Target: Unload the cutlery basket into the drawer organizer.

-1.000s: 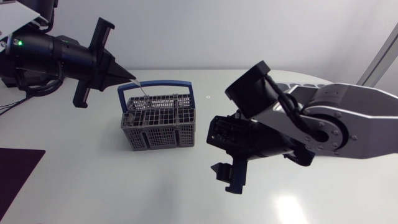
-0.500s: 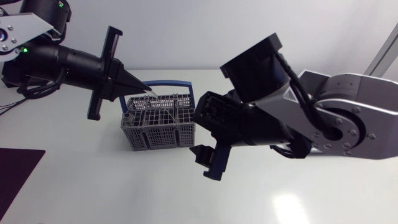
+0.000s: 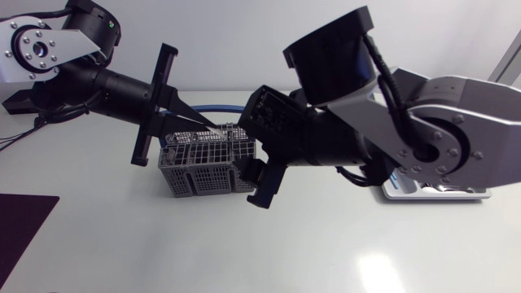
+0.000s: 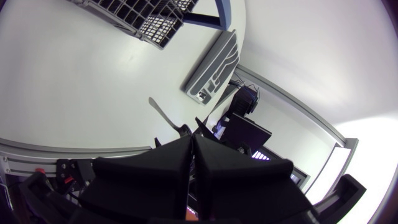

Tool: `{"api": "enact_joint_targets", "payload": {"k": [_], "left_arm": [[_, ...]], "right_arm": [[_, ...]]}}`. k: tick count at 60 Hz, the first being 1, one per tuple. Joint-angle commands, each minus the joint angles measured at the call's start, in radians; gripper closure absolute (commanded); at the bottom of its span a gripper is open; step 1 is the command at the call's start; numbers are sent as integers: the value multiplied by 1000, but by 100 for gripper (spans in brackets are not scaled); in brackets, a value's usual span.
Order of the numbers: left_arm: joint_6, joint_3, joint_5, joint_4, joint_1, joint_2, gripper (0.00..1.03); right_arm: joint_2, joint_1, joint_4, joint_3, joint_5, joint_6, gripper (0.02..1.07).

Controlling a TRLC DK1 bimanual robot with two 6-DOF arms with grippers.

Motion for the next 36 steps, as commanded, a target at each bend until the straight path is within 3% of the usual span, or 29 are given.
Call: {"api": "enact_joint_targets", "payload": {"k": [1,26,36], "left_arm": [[-31,30,23,-8,-8,22,99],[-25,27,49,-8,-1,37,99],[-27,26,52,-8,1,36,99]], "right_arm": [[41,8,14,31,-8,27,46],[95,5,43,69,-31,24,81],[115,0,43,71,-28,24,83]]}}
